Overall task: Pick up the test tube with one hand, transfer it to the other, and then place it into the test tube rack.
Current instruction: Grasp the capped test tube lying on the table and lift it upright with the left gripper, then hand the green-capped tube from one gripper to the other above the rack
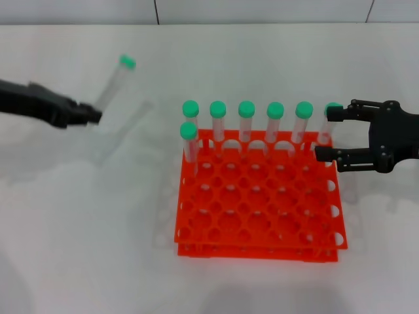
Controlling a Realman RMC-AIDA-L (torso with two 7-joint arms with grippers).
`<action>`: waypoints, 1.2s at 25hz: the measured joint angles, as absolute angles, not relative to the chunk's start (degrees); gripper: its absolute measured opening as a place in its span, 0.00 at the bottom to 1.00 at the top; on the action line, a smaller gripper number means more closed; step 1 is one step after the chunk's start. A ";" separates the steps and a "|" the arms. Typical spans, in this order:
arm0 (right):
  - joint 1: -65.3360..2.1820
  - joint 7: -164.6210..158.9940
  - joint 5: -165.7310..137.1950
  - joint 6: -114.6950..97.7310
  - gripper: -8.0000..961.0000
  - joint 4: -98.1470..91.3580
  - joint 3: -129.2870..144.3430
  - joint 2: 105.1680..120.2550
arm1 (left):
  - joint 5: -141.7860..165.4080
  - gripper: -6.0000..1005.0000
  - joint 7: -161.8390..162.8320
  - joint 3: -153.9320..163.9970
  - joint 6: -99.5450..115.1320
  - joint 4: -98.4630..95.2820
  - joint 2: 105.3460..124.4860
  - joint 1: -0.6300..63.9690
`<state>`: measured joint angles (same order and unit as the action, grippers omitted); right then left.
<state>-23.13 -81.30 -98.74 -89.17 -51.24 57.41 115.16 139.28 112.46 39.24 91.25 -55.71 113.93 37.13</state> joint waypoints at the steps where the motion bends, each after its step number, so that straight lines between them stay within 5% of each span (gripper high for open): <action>1: -23.12 -81.31 -98.73 -89.21 0.74 -51.24 57.21 115.15 | 137.16 0.19 111.94 39.23 91.00 -56.53 113.90 36.62; 30: -22.37 -81.33 -98.00 -89.72 0.73 -53.73 55.58 114.82 | 106.10 0.18 84.05 44.75 93.31 -48.70 118.25 35.48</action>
